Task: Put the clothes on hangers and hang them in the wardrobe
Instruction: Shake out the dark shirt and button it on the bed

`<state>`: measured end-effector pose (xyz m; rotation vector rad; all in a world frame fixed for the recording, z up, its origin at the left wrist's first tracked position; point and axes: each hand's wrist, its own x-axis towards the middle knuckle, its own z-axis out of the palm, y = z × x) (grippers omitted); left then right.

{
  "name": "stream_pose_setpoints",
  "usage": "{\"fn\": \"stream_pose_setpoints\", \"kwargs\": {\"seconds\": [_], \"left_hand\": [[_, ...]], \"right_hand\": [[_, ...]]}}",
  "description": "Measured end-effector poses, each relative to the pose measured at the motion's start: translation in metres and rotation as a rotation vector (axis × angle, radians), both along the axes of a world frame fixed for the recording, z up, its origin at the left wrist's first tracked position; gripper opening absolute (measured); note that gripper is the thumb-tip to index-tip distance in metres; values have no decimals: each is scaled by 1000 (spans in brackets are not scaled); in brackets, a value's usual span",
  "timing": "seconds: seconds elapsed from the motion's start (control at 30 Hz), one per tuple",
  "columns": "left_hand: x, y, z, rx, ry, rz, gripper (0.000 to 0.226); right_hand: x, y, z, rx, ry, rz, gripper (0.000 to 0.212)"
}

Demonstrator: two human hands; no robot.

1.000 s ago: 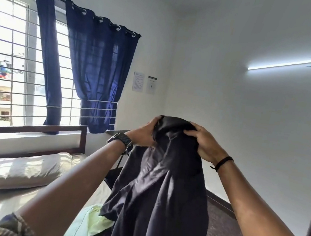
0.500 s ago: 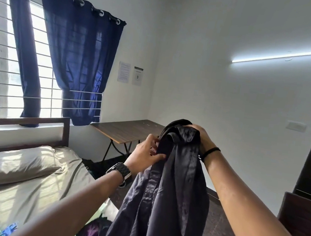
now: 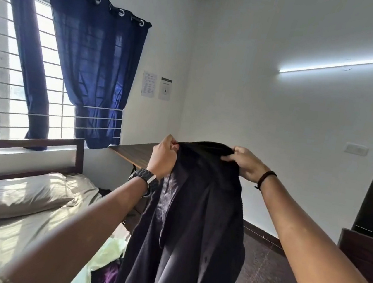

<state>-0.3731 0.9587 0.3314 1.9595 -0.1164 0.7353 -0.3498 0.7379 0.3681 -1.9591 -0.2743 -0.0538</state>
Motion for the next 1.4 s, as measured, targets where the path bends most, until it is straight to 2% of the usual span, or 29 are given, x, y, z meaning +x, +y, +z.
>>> {"fn": "stream_pose_setpoints", "kwargs": {"seconds": [0.1,0.17,0.27,0.4,0.53,0.63,0.73,0.83,0.93,1.0,1.07,1.17,1.3,1.37,1.4], "left_hand": [[3,6,24,34,49,-134,10],[5,6,37,93,91,-216,17],[4,1,47,154,102,-247,20],[1,-7,56,206,40,-265,22],[-3,-7,64,253,38,-312,22],[-4,2,64,332,33,-316,17],[-5,13,60,509,25,-294,14],[-15,16,55,666,82,-292,45],[-22,19,41,708,88,-330,72],[-20,21,24,777,6,-354,94],[-13,21,5,886,-141,-335,103],[-4,23,-10,858,-177,-256,82],[5,22,-14,591,-61,-120,25],[6,18,-13,398,25,-140,17],[6,17,-11,327,60,-183,17]], "right_hand": [[-1,-4,-6,-329,23,25,15],[-5,-1,-4,-378,-29,-11,17],[-16,9,1,-285,-83,87,10],[-44,38,6,-135,-82,264,25],[-44,56,-1,-231,-173,148,23],[-32,46,-1,-143,-111,129,13],[-31,41,4,-84,-80,168,24],[-31,41,13,-51,-117,143,30],[-33,35,22,-51,-28,236,23],[-33,31,25,-100,46,345,14],[-30,29,25,-179,68,373,18],[-25,25,26,-207,47,328,30],[-24,19,28,-160,37,325,27],[-25,16,30,-154,41,321,28],[-26,15,31,-204,36,310,36]]}}
